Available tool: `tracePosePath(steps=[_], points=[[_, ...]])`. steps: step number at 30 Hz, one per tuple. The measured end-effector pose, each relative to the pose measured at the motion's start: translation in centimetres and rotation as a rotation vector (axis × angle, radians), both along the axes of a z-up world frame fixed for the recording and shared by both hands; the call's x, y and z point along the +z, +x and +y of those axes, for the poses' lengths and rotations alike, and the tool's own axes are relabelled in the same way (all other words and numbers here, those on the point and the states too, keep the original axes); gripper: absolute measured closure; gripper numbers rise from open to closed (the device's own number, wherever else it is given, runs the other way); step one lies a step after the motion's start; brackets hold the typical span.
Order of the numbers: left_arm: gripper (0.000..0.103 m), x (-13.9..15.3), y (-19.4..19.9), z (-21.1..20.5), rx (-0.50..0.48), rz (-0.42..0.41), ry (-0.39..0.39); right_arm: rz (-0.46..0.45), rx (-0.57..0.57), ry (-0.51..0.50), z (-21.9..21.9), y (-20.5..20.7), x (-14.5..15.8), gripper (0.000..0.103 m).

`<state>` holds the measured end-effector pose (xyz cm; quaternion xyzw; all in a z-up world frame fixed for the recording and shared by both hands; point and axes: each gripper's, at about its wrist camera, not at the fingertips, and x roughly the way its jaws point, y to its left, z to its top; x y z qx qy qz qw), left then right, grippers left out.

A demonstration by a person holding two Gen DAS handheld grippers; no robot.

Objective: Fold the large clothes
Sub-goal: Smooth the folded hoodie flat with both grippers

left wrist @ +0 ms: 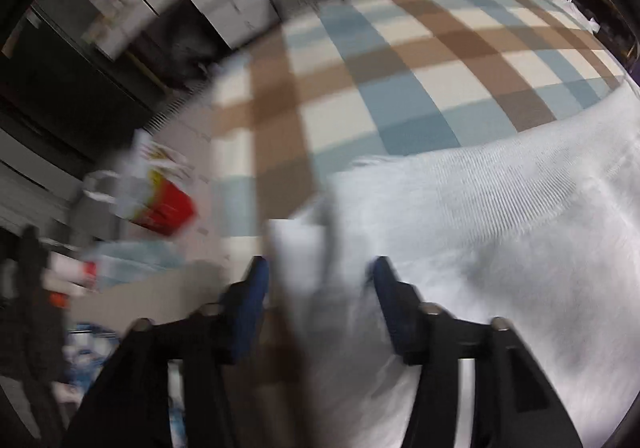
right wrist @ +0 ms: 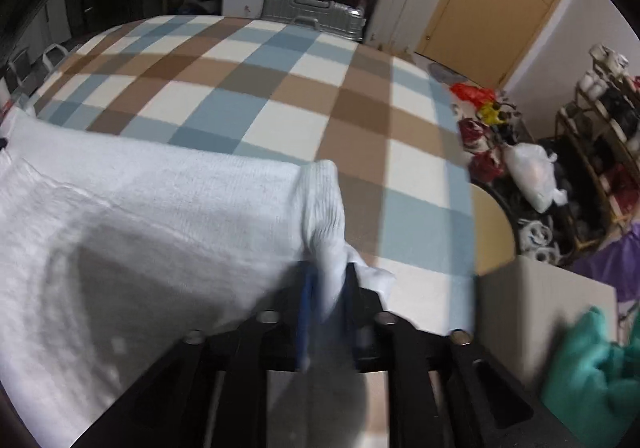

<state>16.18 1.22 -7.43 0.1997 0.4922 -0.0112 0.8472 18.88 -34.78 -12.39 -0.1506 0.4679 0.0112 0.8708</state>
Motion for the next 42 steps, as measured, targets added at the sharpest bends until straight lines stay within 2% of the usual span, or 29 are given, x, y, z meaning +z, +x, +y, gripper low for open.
tracePosePath(steps=[1, 3, 5, 6, 7, 9, 11, 12, 14, 15, 16, 17, 18, 19, 21, 23, 25, 26, 29, 30, 31, 32, 35, 36, 39, 42], points=[[0.052, 1.7, -1.3, 0.2, -0.009, -0.043, -0.010, -0.032, -0.018, 0.008, -0.4, -0.8, 1.3, 0.077], [0.050, 4.4, -3.5, 0.2, -0.019, -0.097, -0.073, -0.130, -0.049, 0.088, -1.2, -3.4, 5.2, 0.071], [0.036, 6.2, -5.3, -1.0, -0.045, -0.128, -0.152, -0.196, 0.002, 0.187, -0.2, -6.0, 8.3, 0.049], [0.025, 6.8, -6.4, -2.6, -0.100, -0.124, -0.204, -0.205, 0.063, 0.222, 1.3, -7.0, 9.5, 0.026], [0.024, 6.8, -7.2, -4.4, -0.161, -0.106, -0.236, -0.211, 0.140, 0.256, 3.3, -8.1, 10.4, 0.016], [0.024, 5.2, -7.8, -7.9, -0.236, -0.038, -0.236, -0.190, 0.227, 0.305, 6.7, -9.2, 10.7, 0.016], [0.024, 2.4, -7.5, -10.3, -0.238, 0.066, -0.248, -0.061, 0.277, 0.357, 10.3, -8.9, 9.3, 0.016], [0.024, 0.4, -6.8, -10.8, -0.213, 0.129, -0.279, -0.018, 0.264, 0.332, 11.4, -8.4, 8.2, 0.017], [0.022, -3.3, -5.3, -10.6, -0.129, 0.234, -0.322, 0.091, 0.194, 0.211, 13.5, -6.7, 4.7, 0.018], [0.019, -4.0, -5.0, -10.4, -0.107, 0.252, -0.347, 0.162, 0.156, 0.150, 14.1, -5.4, 2.0, 0.021], [0.008, -4.7, -4.7, -10.1, -0.097, 0.237, -0.344, 0.204, 0.137, 0.123, 13.9, -5.0, 0.3, 0.021], [0.004, -4.9, -4.4, -10.0, -0.102, 0.228, -0.336, 0.247, 0.119, 0.120, 13.6, -4.3, -1.7, 0.021], [0.001, -5.2, -4.0, -9.6, -0.097, 0.225, -0.352, 0.262, 0.116, 0.144, 13.2, -3.9, -2.7, 0.019], [0.001, -5.2, -3.8, -9.3, -0.094, 0.231, -0.369, 0.255, 0.106, 0.162, 12.6, -3.7, -2.9, 0.011], [0.001, -4.9, -3.7, -8.9, -0.105, 0.227, -0.370, 0.288, 0.081, 0.199, 12.0, -3.2, -2.8, 0.010], [0.001, -4.6, -3.6, -8.4, -0.116, 0.224, -0.391, 0.302, 0.076, 0.193, 12.0, -3.1, -1.9, 0.014], [0.001, -4.5, -3.5, -8.0, -0.123, 0.219, -0.413, 0.275, 0.074, 0.230, 11.7, -3.8, 0.3, 0.040], [0.001, -4.4, -3.4, -7.9, -0.119, 0.214, -0.422, 0.236, 0.087, 0.254, 11.8, -4.2, 2.0, 0.044], [0.001, -4.8, -4.0, -7.9, -0.092, 0.195, -0.442, 0.178, 0.115, 0.282, 12.7, -4.2, 3.9, 0.047], [0.001, -4.8, -4.0, -7.9, -0.090, 0.190, -0.445, 0.185, 0.125, 0.283, 13.4, -3.5, 3.9, 0.058], [0.001, -4.9, -3.9, -7.9, -0.089, 0.188, -0.448, 0.192, 0.124, 0.288, 14.0, -2.7, 3.7, 0.075], [0.001, -4.9, -4.3, -7.9, -0.086, 0.185, -0.449, 0.212, 0.116, 0.301, 14.5, -1.8, 3.1, 0.081], [0.001, -4.7, -4.2, -7.4, -0.072, 0.177, -0.457, 0.323, 0.052, 0.306, 15.9, 1.4, -1.2, 0.084], [0.001, -4.9, -3.6, -7.2, -0.059, 0.177, -0.467, 0.332, 0.043, 0.294, 16.0, 2.0, -2.2, 0.085], [0.001, -4.8, -3.4, -6.9, -0.049, 0.179, -0.484, 0.333, 0.030, 0.286, 16.2, 2.7, -2.1, 0.086], [0.001, -4.5, -3.8, -6.8, -0.061, 0.175, -0.481, 0.352, 0.020, 0.306, 15.4, 1.6, -0.5, 0.084]])
